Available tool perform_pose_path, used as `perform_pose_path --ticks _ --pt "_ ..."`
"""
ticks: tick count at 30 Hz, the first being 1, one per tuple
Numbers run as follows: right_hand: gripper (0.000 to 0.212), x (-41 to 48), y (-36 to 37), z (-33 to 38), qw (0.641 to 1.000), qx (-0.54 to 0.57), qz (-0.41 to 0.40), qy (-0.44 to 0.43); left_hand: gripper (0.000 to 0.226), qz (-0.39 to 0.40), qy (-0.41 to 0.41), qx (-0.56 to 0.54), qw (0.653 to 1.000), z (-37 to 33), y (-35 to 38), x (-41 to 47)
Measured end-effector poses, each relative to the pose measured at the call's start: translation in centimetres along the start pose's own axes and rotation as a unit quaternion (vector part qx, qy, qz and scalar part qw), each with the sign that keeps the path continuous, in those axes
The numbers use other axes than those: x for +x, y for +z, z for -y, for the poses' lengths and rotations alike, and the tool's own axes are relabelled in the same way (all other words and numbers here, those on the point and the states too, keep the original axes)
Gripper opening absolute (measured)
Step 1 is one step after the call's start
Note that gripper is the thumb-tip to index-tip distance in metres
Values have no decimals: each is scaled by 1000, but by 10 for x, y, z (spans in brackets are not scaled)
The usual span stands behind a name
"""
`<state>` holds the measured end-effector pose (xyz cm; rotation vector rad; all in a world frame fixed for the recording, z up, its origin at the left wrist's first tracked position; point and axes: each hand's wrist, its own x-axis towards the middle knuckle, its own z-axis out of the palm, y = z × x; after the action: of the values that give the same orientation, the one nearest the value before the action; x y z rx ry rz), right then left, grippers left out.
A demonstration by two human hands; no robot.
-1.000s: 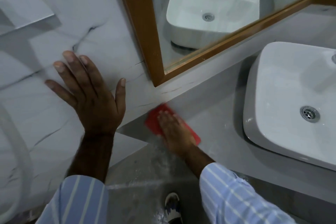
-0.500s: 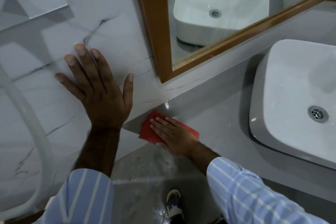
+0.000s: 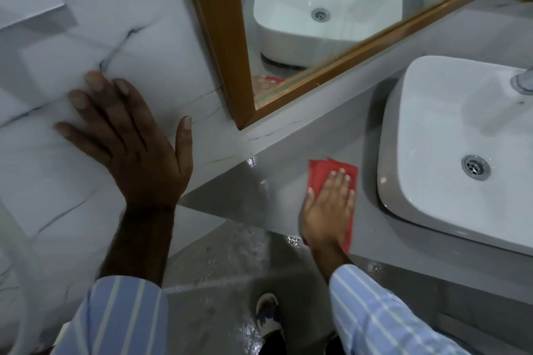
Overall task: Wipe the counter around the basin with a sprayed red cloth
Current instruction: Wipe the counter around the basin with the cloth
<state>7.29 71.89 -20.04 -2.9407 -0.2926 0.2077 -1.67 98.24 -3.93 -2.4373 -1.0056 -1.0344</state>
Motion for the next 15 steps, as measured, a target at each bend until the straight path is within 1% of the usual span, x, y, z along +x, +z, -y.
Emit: perform_pose_path --ticks 1,3,4,6,7,8,9,10,12,13,14,15 --pt "71 1 3 19 999 1 5 -45 84 2 0 -1 1000 1 1 1" --pt "71 0 12 46 982 17 30 -186 84 13 -1 7 1000 3 3 1" --pt "70 -2 16 51 959 16 47 -280 84 18 -4 9 1000 3 3 1" --pt "70 -4 18 42 882 -36 80 -462 83 24 -7 8 1000 3 1 1" --pt "69 -2 16 29 849 -51 92 -518 82 26 -6 6 1000 1 -1 0" --pt "69 2 14 14 827 -55 100 -551 82 28 -3 5 1000 1 -2 0" --pt "69 5 9 -2 818 -58 107 -562 82 28 1 6 1000 0 -4 0" --pt "70 8 4 -16 819 -64 112 -560 83 27 2 4 1000 1 -5 -1" --pt "73 10 -6 -33 831 -59 127 -539 88 22 3 -24 999 0 -8 -6" --pt "75 10 -11 -34 840 -37 138 -523 90 27 15 -59 998 -4 -10 -14" --pt "76 8 -18 -33 856 0 149 -496 91 49 40 -107 992 -13 -13 -25" --pt "74 5 -25 -30 876 46 150 -456 88 95 71 -158 980 -24 -15 -41"
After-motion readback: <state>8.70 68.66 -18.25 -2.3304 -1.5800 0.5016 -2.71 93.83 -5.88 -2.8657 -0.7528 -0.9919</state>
